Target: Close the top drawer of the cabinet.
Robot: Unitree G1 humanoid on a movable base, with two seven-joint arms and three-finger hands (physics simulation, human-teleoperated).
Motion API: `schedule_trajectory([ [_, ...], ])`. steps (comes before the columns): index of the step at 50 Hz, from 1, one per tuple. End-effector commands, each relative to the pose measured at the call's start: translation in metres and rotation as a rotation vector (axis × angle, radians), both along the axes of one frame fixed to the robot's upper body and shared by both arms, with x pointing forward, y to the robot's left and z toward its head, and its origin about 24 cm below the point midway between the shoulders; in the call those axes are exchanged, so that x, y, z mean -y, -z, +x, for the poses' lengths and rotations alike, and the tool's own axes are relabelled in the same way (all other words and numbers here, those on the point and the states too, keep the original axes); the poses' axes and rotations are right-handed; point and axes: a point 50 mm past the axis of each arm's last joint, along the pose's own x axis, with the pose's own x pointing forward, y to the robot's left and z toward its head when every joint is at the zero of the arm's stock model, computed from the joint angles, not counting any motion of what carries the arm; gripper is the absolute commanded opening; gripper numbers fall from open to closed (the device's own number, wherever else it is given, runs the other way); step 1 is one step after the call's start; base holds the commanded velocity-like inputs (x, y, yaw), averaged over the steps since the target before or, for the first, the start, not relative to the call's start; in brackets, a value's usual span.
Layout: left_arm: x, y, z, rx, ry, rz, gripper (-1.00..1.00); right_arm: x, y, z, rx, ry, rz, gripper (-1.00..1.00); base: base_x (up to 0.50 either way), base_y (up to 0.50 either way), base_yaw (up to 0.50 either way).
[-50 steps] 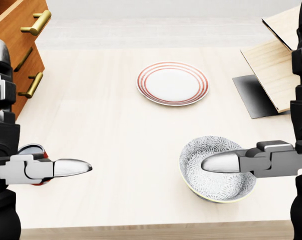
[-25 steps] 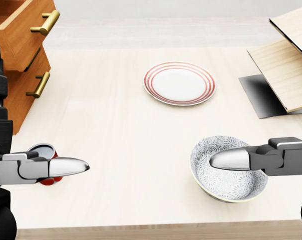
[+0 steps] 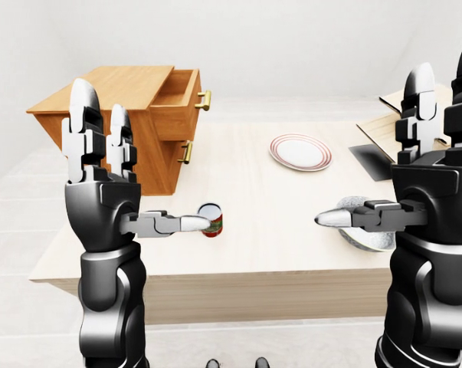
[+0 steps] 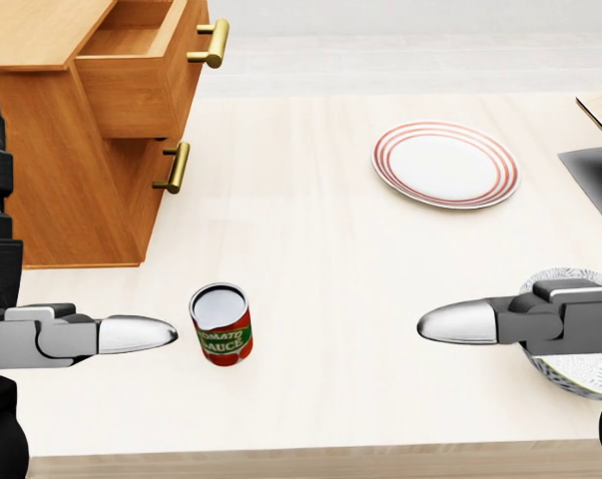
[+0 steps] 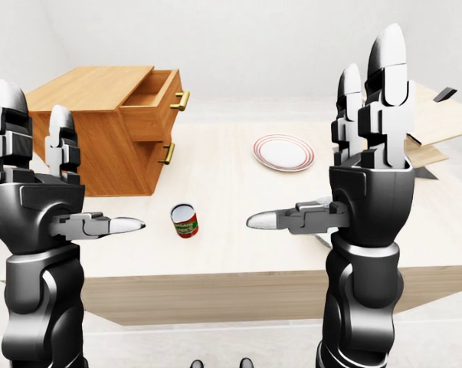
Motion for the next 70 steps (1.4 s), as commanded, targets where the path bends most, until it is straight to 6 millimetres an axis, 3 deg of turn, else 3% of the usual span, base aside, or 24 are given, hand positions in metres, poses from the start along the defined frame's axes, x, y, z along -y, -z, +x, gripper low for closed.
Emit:
schedule_trajectory([
  [1, 0.0001, -0.0004, -0.0003, 0.003, 0.000, 0.005, 1.00, 0.0002, 0.0001, -0.0009, 0.001, 0.001, -0.002, 1.00, 0.00, 0.50, 0.00],
  [39, 0.0020, 0.0038, 0.0003, -0.018, 0.004, 0.023, 1.00, -0.0009, 0.0011, -0.0042, 0.001, -0.022, 0.004, 1.00, 0.00, 0.50, 0.00],
  [52, 0.0042, 0.0011, -0.0007, -0.003, 0.010, 0.025, 1.00, 0.0019, 0.0001, -0.0046, 0.008, -0.023, 0.031, 1.00, 0.02, 0.00, 0.00],
  [70, 0.0035, 0.0035, 0.0025, -0.018, 0.012, 0.024, 1.00, -0.0015, 0.0052, -0.0021, -0.024, -0.036, 0.009, 1.00, 0.50, -0.06, 0.00],
])
